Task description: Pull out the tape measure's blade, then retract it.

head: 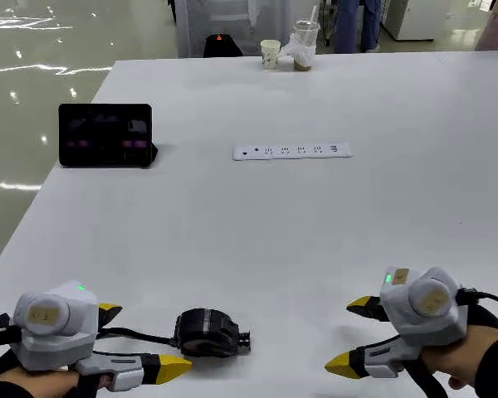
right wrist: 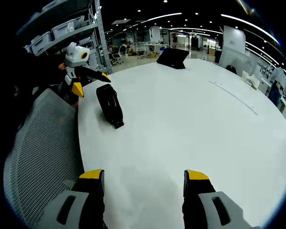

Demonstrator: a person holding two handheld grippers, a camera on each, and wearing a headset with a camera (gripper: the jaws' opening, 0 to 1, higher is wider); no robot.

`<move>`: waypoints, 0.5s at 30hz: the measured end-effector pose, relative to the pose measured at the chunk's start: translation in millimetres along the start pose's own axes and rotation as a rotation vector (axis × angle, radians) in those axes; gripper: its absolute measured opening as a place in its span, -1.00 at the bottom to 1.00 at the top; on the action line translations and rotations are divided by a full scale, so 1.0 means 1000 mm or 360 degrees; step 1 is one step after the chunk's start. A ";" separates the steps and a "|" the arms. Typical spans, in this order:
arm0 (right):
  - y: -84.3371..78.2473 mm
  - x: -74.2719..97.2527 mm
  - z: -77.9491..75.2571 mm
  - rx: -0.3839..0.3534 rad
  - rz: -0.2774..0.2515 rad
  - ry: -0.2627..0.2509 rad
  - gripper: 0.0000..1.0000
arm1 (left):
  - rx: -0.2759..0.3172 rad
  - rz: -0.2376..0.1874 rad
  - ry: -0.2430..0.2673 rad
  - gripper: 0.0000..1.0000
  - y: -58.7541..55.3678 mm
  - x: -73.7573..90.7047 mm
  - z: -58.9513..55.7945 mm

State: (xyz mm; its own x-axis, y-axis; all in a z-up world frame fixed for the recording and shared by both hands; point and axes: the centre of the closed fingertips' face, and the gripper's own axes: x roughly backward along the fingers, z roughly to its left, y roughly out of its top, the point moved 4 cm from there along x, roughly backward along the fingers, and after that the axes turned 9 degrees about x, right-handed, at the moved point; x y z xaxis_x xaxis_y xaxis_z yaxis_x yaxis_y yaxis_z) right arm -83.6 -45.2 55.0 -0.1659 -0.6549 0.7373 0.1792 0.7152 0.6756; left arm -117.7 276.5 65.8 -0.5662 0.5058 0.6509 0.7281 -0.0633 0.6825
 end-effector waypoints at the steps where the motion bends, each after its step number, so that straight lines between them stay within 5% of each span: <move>1: -0.006 0.005 -0.002 -0.0011 -0.0001 -0.0020 0.39 | -0.0012 0.0005 0.0003 0.98 0.000 0.003 0.002; 15: -0.056 0.046 -0.023 -0.0106 -0.0011 -0.0227 0.95 | -0.0090 0.0033 0.0085 0.98 0.001 0.030 0.026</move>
State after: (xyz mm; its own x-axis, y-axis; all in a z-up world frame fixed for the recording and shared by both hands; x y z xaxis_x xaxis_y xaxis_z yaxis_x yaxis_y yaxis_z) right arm -78.7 -121.0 51.0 -0.3022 -0.6150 0.7283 0.2410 0.6900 0.6826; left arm -124.0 314.2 77.2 -0.5721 0.4576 0.6807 0.7178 -0.1222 0.6854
